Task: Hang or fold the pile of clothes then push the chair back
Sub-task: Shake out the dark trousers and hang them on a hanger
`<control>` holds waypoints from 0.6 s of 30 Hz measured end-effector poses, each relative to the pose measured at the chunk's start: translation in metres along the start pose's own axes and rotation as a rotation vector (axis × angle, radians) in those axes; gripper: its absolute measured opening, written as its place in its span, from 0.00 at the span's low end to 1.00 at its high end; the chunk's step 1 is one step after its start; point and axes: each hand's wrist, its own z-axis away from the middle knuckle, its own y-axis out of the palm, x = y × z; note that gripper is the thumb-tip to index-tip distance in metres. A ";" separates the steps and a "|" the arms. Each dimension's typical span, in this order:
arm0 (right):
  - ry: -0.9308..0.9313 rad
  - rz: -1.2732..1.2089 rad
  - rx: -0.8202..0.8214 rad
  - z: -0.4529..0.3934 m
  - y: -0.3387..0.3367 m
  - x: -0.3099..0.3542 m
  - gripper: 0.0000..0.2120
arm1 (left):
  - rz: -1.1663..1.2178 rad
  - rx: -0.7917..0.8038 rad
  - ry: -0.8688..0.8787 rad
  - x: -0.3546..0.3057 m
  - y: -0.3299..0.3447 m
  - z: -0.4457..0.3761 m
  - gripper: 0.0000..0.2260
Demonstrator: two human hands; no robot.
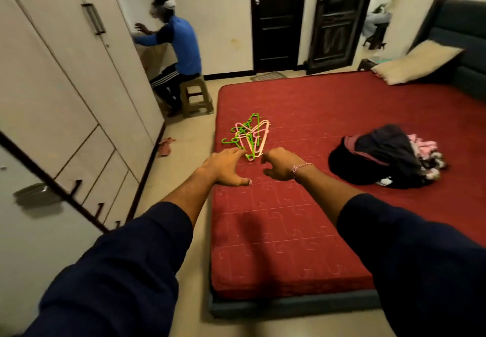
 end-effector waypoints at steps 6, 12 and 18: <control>0.154 0.001 -0.033 0.015 -0.008 -0.102 0.19 | 0.145 0.000 0.099 -0.061 0.014 -0.089 0.46; 0.282 -0.034 -0.047 0.026 -0.006 -0.178 0.19 | 0.201 0.037 0.209 -0.113 0.030 -0.165 0.50; 0.423 -0.054 -0.020 0.027 -0.003 -0.260 0.19 | 0.203 0.093 0.330 -0.153 0.048 -0.253 0.47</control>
